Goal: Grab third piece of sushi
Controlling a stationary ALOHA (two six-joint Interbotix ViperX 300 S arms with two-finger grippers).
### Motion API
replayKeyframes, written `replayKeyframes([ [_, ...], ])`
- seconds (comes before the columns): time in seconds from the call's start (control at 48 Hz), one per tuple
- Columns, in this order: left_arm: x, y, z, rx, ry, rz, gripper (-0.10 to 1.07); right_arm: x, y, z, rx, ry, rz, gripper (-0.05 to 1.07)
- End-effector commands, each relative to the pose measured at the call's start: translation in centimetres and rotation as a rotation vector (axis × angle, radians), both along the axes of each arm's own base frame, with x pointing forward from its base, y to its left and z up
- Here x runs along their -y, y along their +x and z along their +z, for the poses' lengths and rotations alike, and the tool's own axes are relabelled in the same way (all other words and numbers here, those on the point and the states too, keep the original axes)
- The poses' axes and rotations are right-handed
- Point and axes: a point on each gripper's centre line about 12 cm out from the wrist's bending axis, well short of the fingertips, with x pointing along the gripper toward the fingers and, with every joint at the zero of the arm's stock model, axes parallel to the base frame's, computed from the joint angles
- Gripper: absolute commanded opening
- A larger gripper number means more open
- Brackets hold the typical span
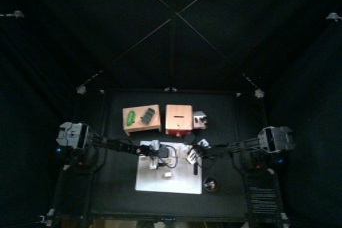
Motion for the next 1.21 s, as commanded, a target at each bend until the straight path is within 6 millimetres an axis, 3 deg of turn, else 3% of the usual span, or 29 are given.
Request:
replayKeyframes([
  [0.0, 0.4, 1.0, 0.9, 0.032, -0.011, 0.002, 1.03, -0.1, 0.4, 0.8, 0.027, -0.002, 0.007, 0.7],
  [0.25, 1.2, 1.6, -0.1, 0.01, -0.034, 0.004, 1.03, -0.1, 0.4, 0.8, 0.029, -0.001, 0.006, 0.7],
  [0.583, 0.9, 1.6, -1.1, -0.006, -0.009, 0.021, 1.01, -0.1, 0.4, 0.8, 0.028, 0.001, 0.003, 0.7],
  [1.188, 0.8, 1.4, -1.3, -0.006, 0.012, 0.031, 0.83, 0.0, 0.3, 0.7, 0.026, 0.001, 0.001, 0.7],
])
